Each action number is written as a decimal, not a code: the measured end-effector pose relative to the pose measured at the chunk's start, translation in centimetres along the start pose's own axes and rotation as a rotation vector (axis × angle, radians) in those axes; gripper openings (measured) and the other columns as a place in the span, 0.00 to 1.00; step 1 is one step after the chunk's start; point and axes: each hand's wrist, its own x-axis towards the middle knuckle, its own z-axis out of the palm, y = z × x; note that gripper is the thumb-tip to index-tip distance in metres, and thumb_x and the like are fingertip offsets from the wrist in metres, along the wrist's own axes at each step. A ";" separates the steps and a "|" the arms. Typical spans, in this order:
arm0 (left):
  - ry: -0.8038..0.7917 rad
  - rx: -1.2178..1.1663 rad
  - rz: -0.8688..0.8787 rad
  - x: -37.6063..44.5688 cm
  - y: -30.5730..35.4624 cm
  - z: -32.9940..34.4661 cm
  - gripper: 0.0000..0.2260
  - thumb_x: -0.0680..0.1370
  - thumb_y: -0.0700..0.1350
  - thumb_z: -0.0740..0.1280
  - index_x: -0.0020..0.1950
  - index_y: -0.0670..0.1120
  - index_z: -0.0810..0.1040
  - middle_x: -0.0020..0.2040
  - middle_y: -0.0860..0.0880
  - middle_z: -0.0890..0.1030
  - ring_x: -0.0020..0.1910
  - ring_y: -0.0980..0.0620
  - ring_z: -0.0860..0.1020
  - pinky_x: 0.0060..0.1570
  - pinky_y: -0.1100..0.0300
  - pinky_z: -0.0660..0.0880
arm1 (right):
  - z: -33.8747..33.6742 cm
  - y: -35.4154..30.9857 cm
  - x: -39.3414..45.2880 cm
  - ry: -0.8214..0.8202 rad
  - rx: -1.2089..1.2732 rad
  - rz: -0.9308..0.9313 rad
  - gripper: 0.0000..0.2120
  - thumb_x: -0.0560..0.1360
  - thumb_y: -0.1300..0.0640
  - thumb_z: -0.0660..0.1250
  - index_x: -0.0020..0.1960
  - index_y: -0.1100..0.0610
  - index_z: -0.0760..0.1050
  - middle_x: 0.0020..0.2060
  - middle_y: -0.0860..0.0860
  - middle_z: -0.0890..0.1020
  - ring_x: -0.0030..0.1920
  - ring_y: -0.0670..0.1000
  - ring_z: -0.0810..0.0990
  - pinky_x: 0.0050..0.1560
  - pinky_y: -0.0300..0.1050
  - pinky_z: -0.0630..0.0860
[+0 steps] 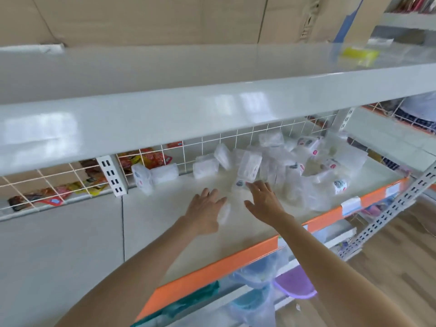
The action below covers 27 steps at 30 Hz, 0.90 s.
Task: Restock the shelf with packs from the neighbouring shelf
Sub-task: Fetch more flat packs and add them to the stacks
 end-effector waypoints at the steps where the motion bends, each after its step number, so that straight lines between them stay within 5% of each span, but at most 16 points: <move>1: 0.006 0.008 -0.015 -0.1 0.0 -0.1 0.31 0.73 0.46 0.65 0.74 0.47 0.58 0.65 0.46 0.62 0.63 0.45 0.62 0.57 0.54 0.65 | 0.1 0.2 0.6 -0.012 0.001 -0.005 0.25 0.76 0.52 0.62 0.71 0.55 0.61 0.68 0.55 0.63 0.69 0.55 0.58 0.66 0.51 0.62; 6: 0.030 -0.023 -0.135 -0.6 0.2 0.3 0.25 0.72 0.55 0.66 0.63 0.45 0.67 0.59 0.45 0.65 0.60 0.44 0.64 0.53 0.53 0.66 | 1.3 1.5 1.6 -0.067 0.038 -0.018 0.23 0.74 0.50 0.65 0.65 0.56 0.64 0.68 0.58 0.61 0.69 0.58 0.55 0.65 0.50 0.61; 10: 0.045 -0.273 -0.282 -2.3 0.5 1.6 0.28 0.71 0.57 0.68 0.66 0.48 0.64 0.58 0.46 0.67 0.59 0.45 0.67 0.55 0.52 0.68 | 2.0 1.5 0.7 -0.110 0.081 -0.157 0.21 0.72 0.49 0.67 0.59 0.57 0.65 0.59 0.54 0.67 0.61 0.56 0.66 0.56 0.48 0.67; 13: 0.150 -0.384 -0.414 -5.0 0.9 2.1 0.29 0.70 0.56 0.69 0.67 0.51 0.64 0.57 0.48 0.69 0.58 0.48 0.69 0.56 0.51 0.69 | 2.3 0.2 -0.5 -0.164 0.095 -0.242 0.27 0.69 0.48 0.68 0.62 0.56 0.62 0.57 0.53 0.66 0.59 0.53 0.65 0.57 0.47 0.66; 18: 0.391 -0.496 -0.653 -12.5 0.9 2.1 0.29 0.68 0.51 0.74 0.66 0.50 0.68 0.57 0.46 0.68 0.57 0.48 0.66 0.57 0.54 0.68 | 2.7 -4.9 -2.7 -0.235 0.295 -0.469 0.33 0.65 0.51 0.70 0.66 0.58 0.62 0.57 0.54 0.62 0.58 0.53 0.60 0.60 0.46 0.66; 27: 0.503 -0.564 -1.085 -27.4 1.0 4.1 0.30 0.63 0.51 0.74 0.63 0.49 0.73 0.56 0.46 0.71 0.56 0.45 0.69 0.54 0.58 0.66 | 5.4 -16.6 -7.9 -0.324 0.364 -0.937 0.28 0.66 0.53 0.70 0.63 0.58 0.65 0.58 0.53 0.67 0.59 0.54 0.65 0.56 0.46 0.63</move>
